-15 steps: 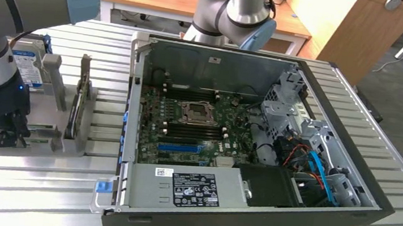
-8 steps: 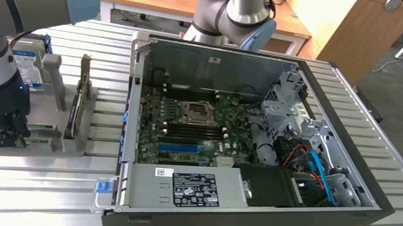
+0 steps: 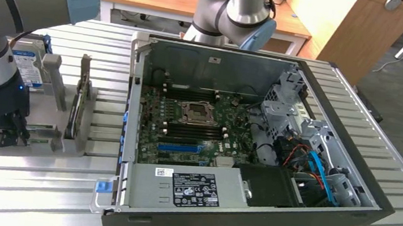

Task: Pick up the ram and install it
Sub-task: 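Pick up the ram and move it above insertion slot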

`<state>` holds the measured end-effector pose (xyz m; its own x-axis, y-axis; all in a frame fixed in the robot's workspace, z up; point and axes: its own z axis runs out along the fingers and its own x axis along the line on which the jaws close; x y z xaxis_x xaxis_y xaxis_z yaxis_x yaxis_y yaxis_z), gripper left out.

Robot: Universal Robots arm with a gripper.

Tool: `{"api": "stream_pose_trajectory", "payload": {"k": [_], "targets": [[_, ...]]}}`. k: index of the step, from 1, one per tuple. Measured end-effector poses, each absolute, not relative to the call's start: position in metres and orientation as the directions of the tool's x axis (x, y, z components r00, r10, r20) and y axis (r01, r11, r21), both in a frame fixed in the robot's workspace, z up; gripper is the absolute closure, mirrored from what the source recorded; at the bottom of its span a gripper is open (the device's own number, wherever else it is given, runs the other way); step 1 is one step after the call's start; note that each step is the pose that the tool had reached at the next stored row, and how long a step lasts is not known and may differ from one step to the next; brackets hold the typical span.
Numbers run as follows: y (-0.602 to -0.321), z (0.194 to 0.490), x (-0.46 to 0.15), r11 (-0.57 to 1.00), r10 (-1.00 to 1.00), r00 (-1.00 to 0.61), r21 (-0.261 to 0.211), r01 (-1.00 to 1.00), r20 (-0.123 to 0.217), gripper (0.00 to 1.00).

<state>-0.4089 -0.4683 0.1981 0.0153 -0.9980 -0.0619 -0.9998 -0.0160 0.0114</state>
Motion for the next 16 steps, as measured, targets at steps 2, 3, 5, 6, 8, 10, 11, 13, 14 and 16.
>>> {"api": "stream_pose_trajectory", "payload": {"k": [2,3,5,6,8,10,11,13,14,16], "targets": [[-0.4686,0.1981,-0.4089,-0.016,-0.998,0.015,0.012,-1.000,-0.062,0.78],[-0.4689,0.1981,-0.4089,-0.016,-0.998,0.015,0.011,-1.000,-0.062,0.78],[-0.4689,0.1981,-0.4089,-0.016,-0.998,0.015,0.011,-1.000,-0.062,0.78],[-0.4689,0.1982,-0.4089,-0.016,-0.998,0.015,0.011,-1.000,-0.062,0.78],[-0.4689,0.1981,-0.4089,-0.016,-0.998,0.015,0.011,-1.000,-0.062,0.78],[-0.4689,0.1983,-0.4089,-0.016,-0.998,0.015,0.011,-1.000,-0.062,0.78],[-0.4689,0.1985,-0.4089,-0.016,-0.998,0.015,0.011,-1.000,-0.062,0.78],[-0.4689,0.1990,-0.4089,-0.016,-0.998,0.015,0.011,-1.000,-0.062,0.78],[-0.4689,0.1992,-0.4089,-0.016,-0.998,0.015,0.011,-1.000,-0.062,0.78],[-0.4689,0.1993,-0.4089,-0.016,-0.998,0.015,0.011,-1.000,-0.062,0.78]]}}
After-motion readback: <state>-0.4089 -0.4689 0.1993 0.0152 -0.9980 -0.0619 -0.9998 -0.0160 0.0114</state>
